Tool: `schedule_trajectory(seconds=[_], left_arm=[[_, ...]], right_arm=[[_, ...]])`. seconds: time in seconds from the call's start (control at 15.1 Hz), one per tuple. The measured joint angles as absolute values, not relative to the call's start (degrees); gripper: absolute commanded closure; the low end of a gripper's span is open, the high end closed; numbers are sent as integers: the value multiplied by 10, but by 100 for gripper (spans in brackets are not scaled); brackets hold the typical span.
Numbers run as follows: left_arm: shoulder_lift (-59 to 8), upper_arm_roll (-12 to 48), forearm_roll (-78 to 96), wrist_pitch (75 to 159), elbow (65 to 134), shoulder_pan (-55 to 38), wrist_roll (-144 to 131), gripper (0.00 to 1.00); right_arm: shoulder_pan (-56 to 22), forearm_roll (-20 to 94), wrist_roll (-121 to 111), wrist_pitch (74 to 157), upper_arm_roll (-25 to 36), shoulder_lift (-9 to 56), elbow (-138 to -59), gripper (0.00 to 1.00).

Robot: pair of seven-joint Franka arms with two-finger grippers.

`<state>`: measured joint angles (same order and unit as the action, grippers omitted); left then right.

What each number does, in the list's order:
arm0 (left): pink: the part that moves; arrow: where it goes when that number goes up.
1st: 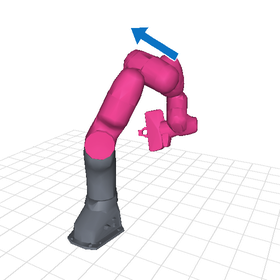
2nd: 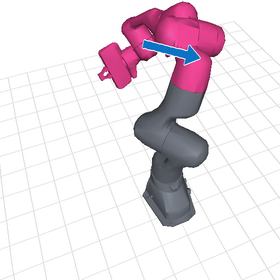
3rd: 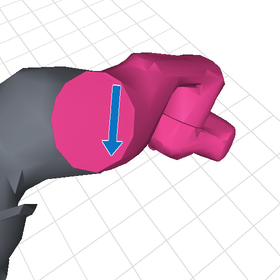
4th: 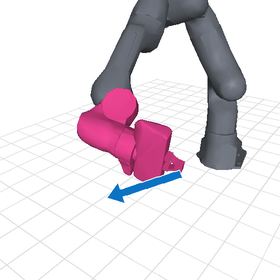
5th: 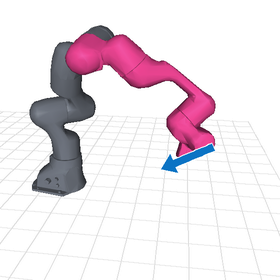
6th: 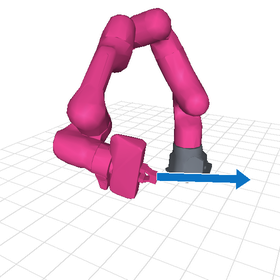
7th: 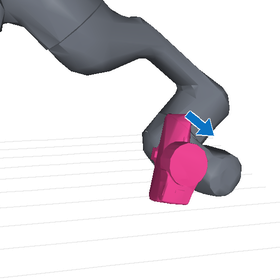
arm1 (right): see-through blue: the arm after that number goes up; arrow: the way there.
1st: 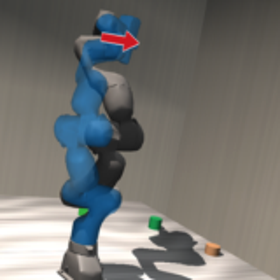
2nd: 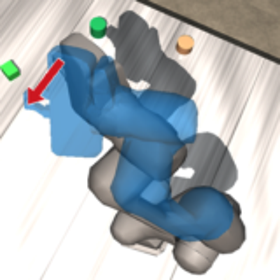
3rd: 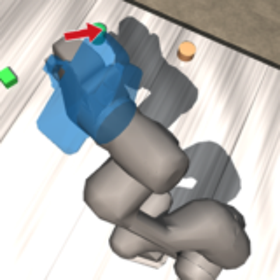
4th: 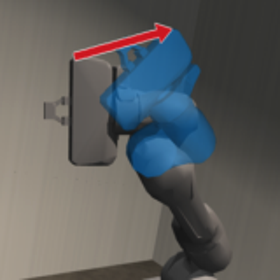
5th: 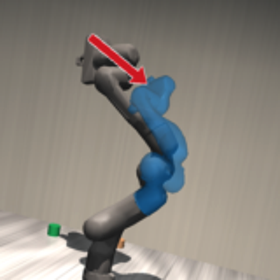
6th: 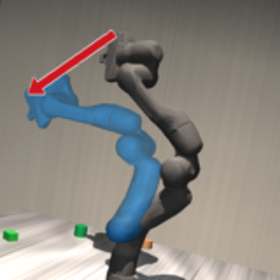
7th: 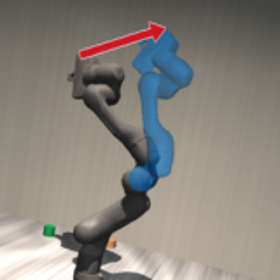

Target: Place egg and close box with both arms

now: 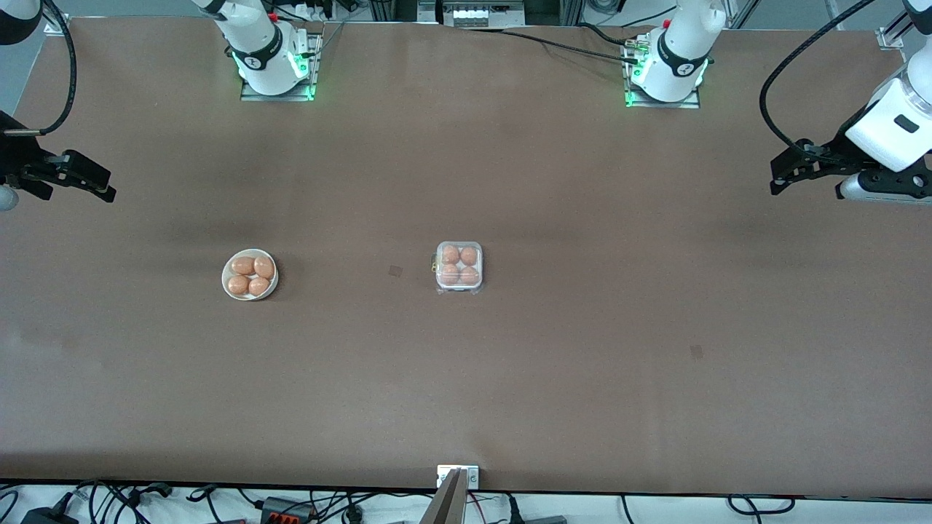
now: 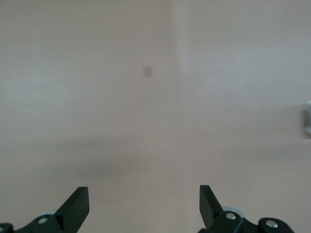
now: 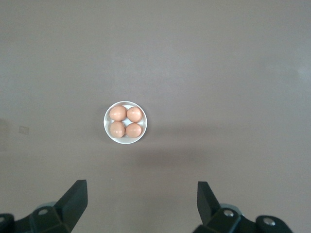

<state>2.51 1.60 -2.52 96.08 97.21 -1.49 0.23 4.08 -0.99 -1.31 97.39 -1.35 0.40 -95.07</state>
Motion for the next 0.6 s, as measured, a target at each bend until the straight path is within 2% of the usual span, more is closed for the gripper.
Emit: schedule_trajectory(seconds=[0.6], left_arm=[[26,17,-17,934,974,-19,-17,0]], right_arm=[[41,-10,-13,973,-14,4,-951,0]])
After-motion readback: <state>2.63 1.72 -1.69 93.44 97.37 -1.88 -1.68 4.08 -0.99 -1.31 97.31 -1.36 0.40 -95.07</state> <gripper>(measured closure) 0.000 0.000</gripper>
